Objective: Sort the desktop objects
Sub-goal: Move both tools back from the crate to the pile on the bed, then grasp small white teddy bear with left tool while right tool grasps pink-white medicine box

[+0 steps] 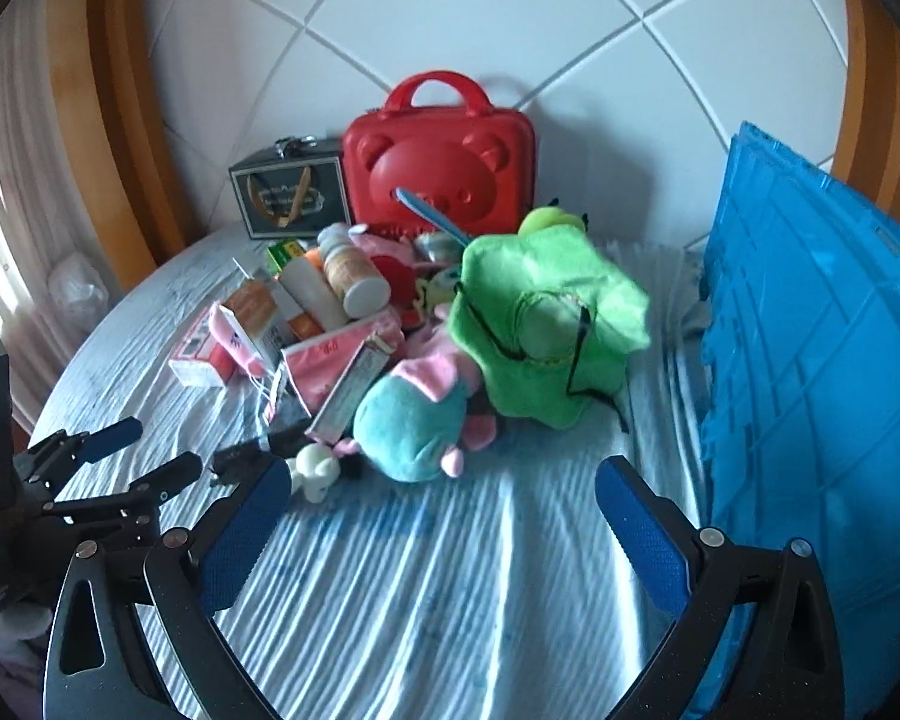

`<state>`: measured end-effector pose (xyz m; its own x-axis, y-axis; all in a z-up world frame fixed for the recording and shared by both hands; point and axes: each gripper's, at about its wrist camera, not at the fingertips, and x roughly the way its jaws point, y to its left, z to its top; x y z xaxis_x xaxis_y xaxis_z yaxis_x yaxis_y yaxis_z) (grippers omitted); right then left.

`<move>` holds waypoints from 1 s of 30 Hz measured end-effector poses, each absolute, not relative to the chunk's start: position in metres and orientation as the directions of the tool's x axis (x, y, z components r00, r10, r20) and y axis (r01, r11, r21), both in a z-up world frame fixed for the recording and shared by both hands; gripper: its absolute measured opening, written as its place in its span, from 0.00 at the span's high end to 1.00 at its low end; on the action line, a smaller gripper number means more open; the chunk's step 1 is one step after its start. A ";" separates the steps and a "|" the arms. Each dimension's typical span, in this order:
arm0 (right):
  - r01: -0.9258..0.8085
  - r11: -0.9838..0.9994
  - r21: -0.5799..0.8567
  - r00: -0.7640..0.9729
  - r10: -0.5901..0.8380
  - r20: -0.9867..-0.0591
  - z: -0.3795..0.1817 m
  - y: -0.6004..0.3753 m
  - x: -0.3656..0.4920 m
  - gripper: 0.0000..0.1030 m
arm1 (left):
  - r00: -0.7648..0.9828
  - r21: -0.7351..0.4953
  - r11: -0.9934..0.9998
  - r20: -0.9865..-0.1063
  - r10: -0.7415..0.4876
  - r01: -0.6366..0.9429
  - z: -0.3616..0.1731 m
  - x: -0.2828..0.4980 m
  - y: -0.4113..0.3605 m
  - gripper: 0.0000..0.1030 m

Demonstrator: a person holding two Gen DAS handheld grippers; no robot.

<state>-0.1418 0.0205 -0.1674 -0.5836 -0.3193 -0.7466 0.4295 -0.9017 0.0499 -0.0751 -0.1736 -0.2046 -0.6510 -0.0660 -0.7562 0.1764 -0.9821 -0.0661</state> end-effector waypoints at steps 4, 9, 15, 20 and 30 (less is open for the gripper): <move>0.419 -0.906 0.054 -0.537 -0.295 -0.790 -0.196 0.017 -0.162 0.00 | -0.621 -0.086 -0.984 -0.783 -0.029 0.155 -0.230 -0.094 -0.173 0.29; 0.397 -0.913 0.093 -0.465 -0.287 -0.838 -0.229 0.013 -0.188 0.00 | -0.551 -0.073 -0.988 -0.834 -0.015 0.137 -0.265 -0.122 -0.171 0.29; 0.370 -0.924 0.098 -0.424 -0.262 -0.867 -0.255 0.011 -0.214 0.00 | -0.479 -0.055 -0.994 -0.878 0.004 0.092 -0.300 -0.147 -0.161 0.31; 0.370 -0.923 0.107 -0.401 -0.263 -0.877 -0.267 0.004 -0.228 0.00 | -0.454 -0.088 -0.994 -0.890 0.049 0.065 -0.314 -0.157 -0.160 0.52; 0.417 -0.890 0.185 -0.359 -0.348 -0.866 -0.260 -0.028 -0.237 0.00 | -0.568 -0.131 -0.985 -0.822 0.043 0.114 -0.262 -0.138 -0.185 0.65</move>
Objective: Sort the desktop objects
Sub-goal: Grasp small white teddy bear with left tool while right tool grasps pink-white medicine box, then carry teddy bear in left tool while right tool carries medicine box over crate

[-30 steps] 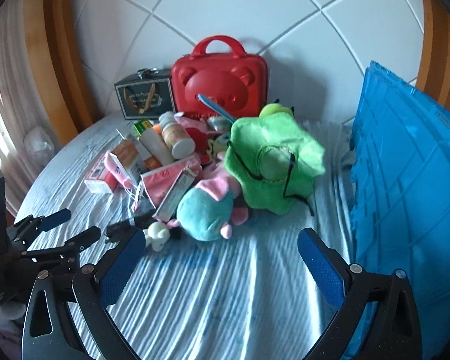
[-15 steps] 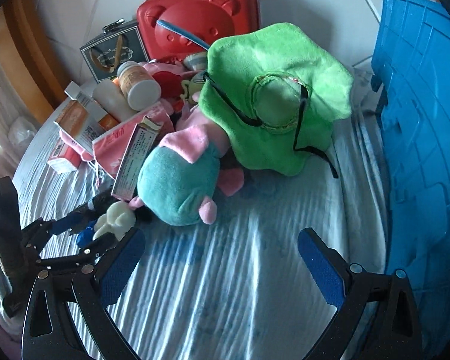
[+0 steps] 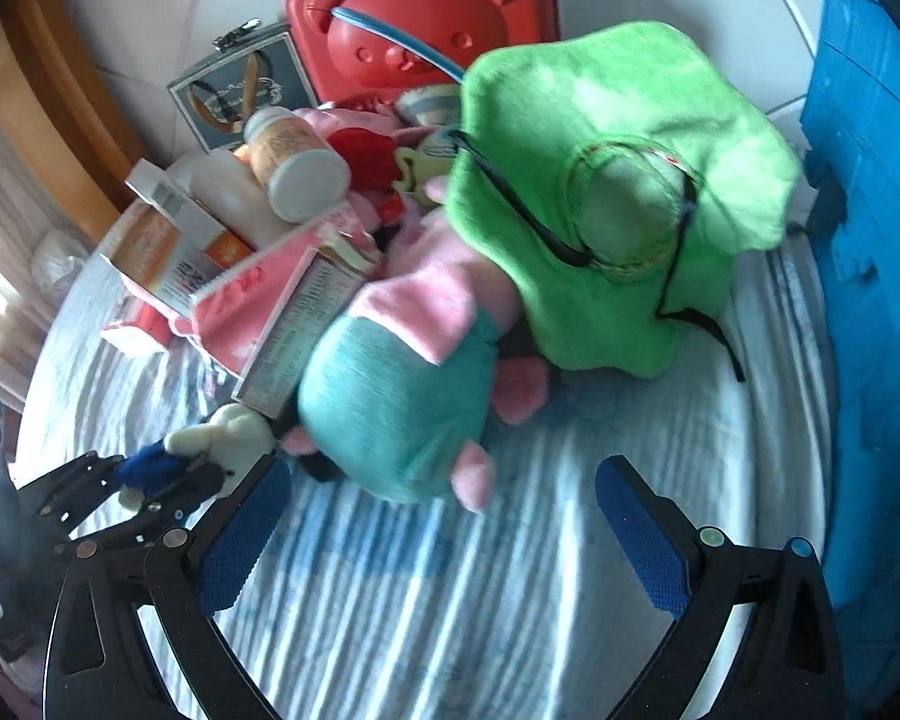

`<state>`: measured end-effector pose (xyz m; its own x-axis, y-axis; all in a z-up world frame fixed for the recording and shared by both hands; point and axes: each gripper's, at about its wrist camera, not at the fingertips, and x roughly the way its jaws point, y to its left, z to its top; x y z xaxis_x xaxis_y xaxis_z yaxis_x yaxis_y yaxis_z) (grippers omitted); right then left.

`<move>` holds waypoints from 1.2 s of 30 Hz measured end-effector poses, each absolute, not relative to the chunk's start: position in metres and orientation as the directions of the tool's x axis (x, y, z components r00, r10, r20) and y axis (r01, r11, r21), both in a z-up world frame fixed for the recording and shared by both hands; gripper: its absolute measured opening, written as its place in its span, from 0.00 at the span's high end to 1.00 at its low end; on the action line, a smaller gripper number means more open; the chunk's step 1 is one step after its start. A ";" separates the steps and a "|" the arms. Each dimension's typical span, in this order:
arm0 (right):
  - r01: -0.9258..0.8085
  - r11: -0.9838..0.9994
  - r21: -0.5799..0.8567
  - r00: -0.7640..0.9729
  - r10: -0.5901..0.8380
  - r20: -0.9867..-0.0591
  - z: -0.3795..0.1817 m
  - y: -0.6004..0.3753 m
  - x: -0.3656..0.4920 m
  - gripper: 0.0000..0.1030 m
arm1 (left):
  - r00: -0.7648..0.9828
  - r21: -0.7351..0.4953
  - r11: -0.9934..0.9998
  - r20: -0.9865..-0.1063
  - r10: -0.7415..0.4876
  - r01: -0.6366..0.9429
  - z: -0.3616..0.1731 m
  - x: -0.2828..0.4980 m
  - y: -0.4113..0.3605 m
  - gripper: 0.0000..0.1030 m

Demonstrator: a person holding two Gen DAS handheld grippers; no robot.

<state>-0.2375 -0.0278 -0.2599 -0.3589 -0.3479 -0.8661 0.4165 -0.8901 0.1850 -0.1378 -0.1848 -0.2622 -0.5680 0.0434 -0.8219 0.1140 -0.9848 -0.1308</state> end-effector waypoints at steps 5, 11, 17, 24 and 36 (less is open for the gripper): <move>0.450 -0.868 0.210 -0.342 -0.385 -0.858 -0.257 -0.054 -0.245 0.20 | -0.595 -0.151 -0.980 -0.803 0.047 0.126 -0.259 -0.150 -0.197 0.65; 0.449 -0.859 0.245 -0.310 -0.407 -0.859 -0.266 -0.073 -0.262 0.30 | -0.579 -0.164 -0.982 -0.812 0.080 0.094 -0.264 -0.178 -0.195 0.52; 0.444 -0.860 0.251 -0.310 -0.411 -0.857 -0.275 -0.087 -0.283 0.30 | -0.552 -0.166 -0.985 -0.827 0.108 0.056 -0.274 -0.195 -0.185 0.54; 0.475 -0.842 0.255 -0.328 -0.439 -0.836 -0.278 -0.102 -0.299 0.60 | -0.553 -0.146 -0.987 -0.829 0.086 0.066 -0.262 -0.212 -0.183 0.75; 0.502 -0.839 0.210 -0.496 -0.479 -0.724 -0.199 -0.069 -0.255 0.72 | -0.677 -0.104 -0.993 -0.734 0.045 0.047 -0.185 -0.178 -0.172 0.78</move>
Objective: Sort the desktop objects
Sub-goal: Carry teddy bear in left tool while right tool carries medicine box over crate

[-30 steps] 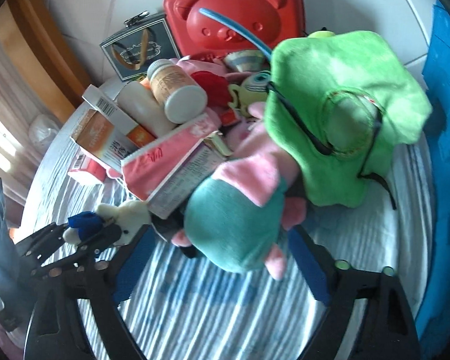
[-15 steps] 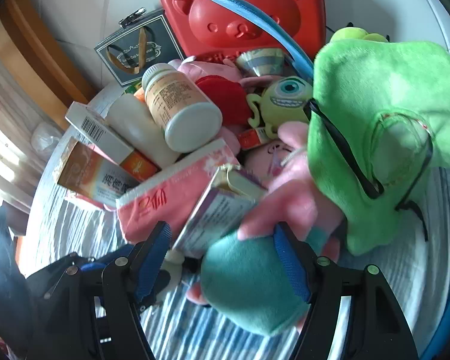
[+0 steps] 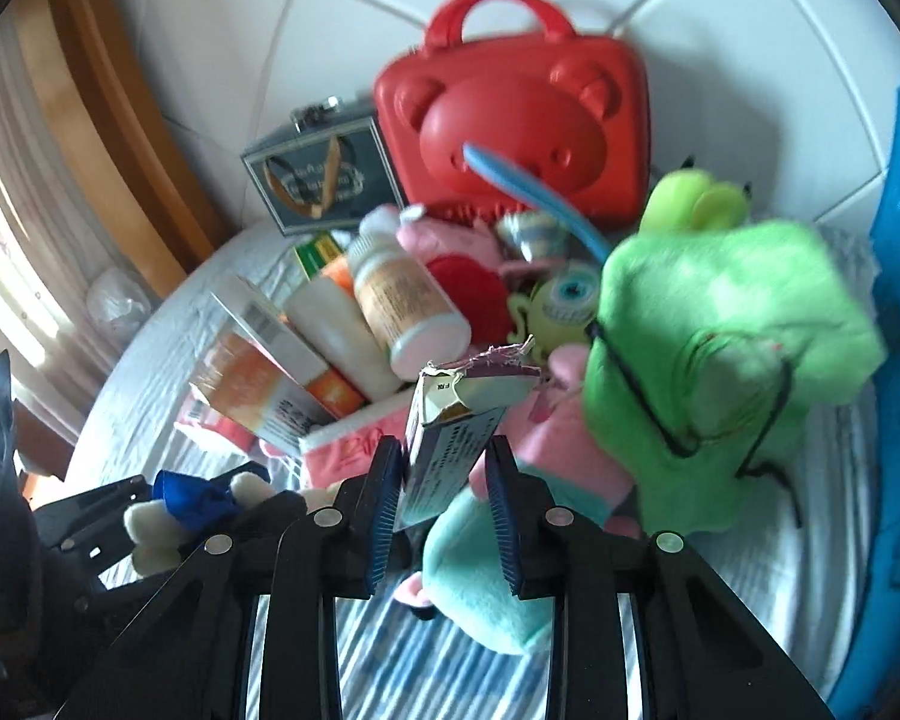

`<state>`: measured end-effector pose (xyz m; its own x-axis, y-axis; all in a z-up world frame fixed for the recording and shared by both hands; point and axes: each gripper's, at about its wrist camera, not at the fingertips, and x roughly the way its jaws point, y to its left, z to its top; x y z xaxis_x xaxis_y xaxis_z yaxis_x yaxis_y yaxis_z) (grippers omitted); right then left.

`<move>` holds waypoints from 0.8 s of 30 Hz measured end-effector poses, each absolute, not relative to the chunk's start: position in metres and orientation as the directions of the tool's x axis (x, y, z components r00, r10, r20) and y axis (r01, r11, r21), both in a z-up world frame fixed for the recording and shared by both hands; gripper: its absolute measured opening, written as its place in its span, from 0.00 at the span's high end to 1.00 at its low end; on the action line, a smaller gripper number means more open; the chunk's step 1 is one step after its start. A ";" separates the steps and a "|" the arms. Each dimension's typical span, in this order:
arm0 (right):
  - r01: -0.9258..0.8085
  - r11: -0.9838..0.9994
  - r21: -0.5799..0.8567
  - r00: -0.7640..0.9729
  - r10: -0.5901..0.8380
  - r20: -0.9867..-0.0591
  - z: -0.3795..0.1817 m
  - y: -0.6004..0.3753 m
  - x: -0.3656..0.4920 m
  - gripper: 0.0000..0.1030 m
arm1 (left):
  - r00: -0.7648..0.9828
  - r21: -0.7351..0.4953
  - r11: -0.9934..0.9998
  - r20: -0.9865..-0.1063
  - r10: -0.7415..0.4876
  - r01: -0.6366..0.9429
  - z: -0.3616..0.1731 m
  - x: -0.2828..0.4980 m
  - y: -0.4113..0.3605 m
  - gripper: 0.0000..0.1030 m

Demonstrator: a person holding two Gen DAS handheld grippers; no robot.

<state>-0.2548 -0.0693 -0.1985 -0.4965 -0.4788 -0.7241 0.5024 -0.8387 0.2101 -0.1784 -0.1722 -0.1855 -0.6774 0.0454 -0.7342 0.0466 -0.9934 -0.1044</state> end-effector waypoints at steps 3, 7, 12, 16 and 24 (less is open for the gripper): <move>0.495 -0.853 0.165 -0.573 -0.463 -0.676 -0.164 -0.054 -0.233 0.72 | -0.728 -0.082 -0.996 -0.685 0.034 0.030 -0.153 -0.167 -0.159 0.78; 0.465 -0.876 0.126 -0.662 -0.439 -0.607 -0.111 -0.023 -0.201 0.72 | -0.783 -0.073 -0.997 -0.620 0.057 -0.014 -0.114 -0.157 -0.138 0.78; 0.404 -0.910 0.088 -0.752 -0.386 -0.535 -0.056 0.025 -0.165 0.72 | -0.842 -0.074 -0.991 -0.524 0.132 -0.110 -0.057 -0.141 -0.094 0.78; 0.325 -0.944 0.062 -0.821 -0.314 -0.476 -0.014 0.082 -0.141 0.72 | -0.863 -0.085 -0.971 -0.445 0.237 -0.223 -0.011 -0.130 -0.046 0.78; 0.128 -0.991 -0.030 -0.878 -0.099 -0.468 0.035 0.209 -0.146 0.72 | -0.839 -0.073 -0.919 -0.385 0.384 -0.387 0.057 -0.143 0.072 0.78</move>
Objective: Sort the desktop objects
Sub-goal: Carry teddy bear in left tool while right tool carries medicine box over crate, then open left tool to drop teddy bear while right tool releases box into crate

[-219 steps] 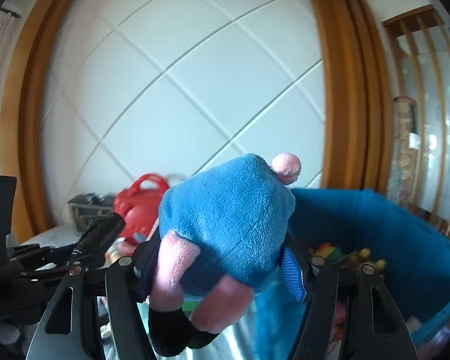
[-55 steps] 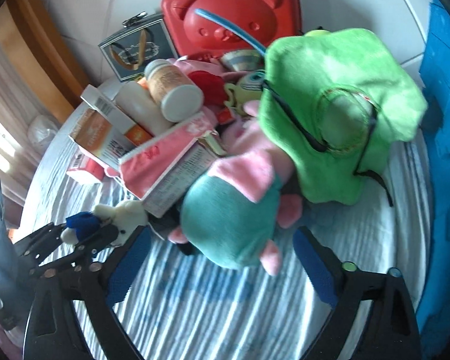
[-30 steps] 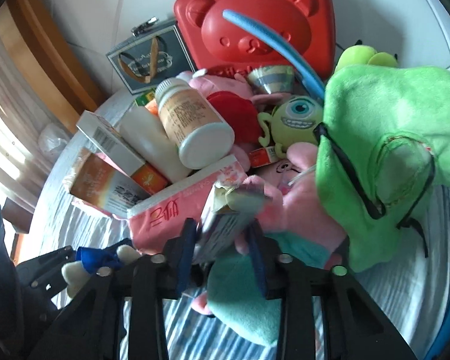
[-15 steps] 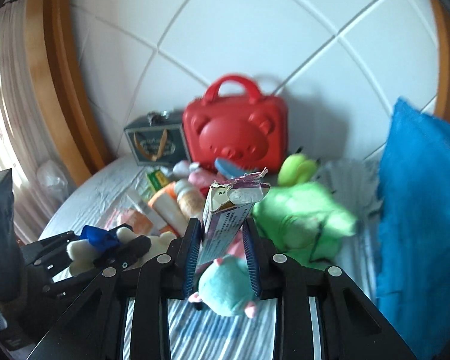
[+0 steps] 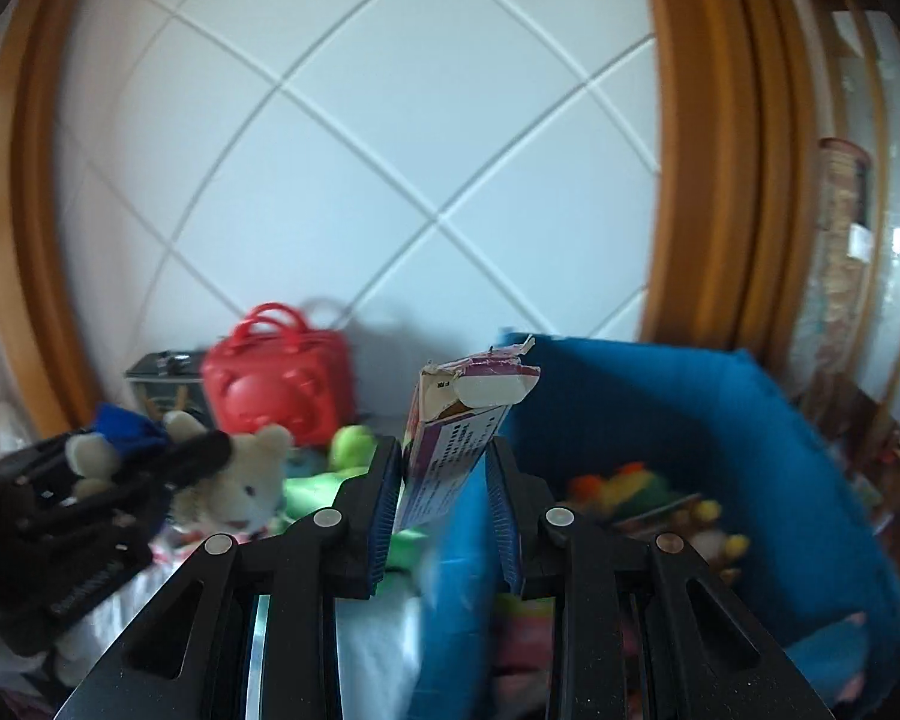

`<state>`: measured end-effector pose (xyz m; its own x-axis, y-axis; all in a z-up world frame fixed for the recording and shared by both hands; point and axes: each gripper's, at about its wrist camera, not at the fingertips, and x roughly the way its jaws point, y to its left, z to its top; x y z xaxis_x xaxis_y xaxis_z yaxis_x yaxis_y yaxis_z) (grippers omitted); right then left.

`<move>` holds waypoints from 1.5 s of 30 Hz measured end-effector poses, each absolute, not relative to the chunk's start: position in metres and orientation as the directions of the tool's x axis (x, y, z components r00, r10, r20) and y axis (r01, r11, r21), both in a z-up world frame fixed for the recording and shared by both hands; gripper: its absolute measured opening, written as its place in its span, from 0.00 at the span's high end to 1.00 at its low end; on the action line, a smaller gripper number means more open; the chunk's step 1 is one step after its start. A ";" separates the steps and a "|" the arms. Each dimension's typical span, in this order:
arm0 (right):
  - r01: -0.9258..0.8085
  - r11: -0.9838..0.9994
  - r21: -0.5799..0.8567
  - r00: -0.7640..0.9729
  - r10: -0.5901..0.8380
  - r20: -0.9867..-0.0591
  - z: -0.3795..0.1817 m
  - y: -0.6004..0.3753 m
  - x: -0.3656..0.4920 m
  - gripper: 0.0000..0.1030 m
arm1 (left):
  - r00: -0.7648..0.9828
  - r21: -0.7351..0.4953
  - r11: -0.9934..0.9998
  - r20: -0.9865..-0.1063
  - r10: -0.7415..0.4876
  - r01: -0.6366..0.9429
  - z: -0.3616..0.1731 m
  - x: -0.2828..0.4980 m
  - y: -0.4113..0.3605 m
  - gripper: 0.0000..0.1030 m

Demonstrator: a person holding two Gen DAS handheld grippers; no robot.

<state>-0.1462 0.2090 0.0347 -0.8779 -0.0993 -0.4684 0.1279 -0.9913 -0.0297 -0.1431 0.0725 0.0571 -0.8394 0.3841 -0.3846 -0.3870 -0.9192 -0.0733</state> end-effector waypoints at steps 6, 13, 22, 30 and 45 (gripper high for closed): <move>0.047 -0.997 -0.062 -0.819 -0.003 -0.574 0.024 0.289 -0.192 0.72 | -0.740 -0.100 -0.879 -0.501 0.449 -0.466 0.057 -0.187 0.163 0.78; -0.020 -0.995 -0.095 -0.769 0.076 -0.635 -0.004 0.354 -0.237 0.72 | -0.640 -0.114 -0.873 -0.636 0.430 -0.474 0.031 -0.249 0.232 0.78; -0.016 -1.000 0.012 -0.652 0.001 -0.758 -0.056 0.384 -0.289 0.71 | -0.567 0.010 -0.890 -0.774 0.281 -0.455 -0.009 -0.293 0.272 0.76; -0.010 -0.999 -0.039 -0.579 0.037 -0.814 -0.089 0.379 -0.297 0.71 | -0.393 -0.097 -0.904 -0.877 0.276 -0.416 -0.051 -0.314 0.279 0.69; -0.060 -0.993 -0.098 -0.426 0.114 -0.898 -0.125 0.387 -0.308 0.08 | -0.350 -0.056 -0.908 -0.912 0.216 -0.416 -0.061 -0.314 0.286 0.45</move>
